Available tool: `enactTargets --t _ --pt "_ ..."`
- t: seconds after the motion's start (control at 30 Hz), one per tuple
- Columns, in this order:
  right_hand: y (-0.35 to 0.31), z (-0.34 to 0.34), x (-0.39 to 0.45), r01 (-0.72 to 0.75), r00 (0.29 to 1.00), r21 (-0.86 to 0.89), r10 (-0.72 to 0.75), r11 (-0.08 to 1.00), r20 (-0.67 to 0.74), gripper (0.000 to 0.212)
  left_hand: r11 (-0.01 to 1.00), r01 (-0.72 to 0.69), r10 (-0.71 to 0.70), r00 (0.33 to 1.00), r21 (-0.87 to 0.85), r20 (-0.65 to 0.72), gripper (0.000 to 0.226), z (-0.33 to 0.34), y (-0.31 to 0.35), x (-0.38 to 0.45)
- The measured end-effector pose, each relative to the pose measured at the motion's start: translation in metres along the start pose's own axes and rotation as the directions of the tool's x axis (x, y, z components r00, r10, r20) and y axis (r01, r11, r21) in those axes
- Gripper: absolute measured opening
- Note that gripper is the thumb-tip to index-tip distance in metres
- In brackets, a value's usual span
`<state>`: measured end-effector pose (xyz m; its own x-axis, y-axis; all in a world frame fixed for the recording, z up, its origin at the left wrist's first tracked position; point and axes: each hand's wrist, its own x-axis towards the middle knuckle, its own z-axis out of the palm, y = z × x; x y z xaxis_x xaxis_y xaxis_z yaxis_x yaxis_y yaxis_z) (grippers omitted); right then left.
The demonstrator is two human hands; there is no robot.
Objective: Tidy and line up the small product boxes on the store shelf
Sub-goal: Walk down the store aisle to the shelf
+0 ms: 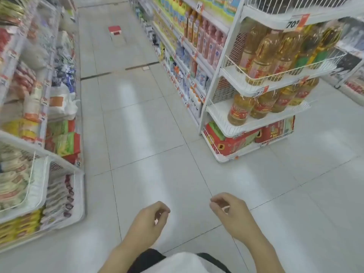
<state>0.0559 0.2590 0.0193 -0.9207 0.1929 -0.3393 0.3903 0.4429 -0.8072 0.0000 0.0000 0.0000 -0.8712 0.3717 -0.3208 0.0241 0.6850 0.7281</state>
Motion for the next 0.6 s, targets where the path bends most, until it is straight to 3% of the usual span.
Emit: enactTargets --t 0.2,0.37,0.6 --pt "-0.009 0.008 0.061 0.004 0.986 -0.053 0.005 0.999 0.169 0.004 0.993 0.118 -0.117 0.993 0.015 -0.034 0.015 -0.010 -0.009 0.025" --pt "-0.047 0.025 0.141 0.105 0.954 -0.144 -0.059 0.984 0.295 0.012 0.974 0.224 -0.223 0.974 0.016 -0.051 0.016 -0.035 -0.030 0.057" --pt "-0.121 0.063 0.291 0.237 0.939 -0.299 -0.138 0.924 0.316 0.014 0.967 0.255 -0.253 0.963 0.006 -0.090 0.014 -0.114 -0.070 0.174"
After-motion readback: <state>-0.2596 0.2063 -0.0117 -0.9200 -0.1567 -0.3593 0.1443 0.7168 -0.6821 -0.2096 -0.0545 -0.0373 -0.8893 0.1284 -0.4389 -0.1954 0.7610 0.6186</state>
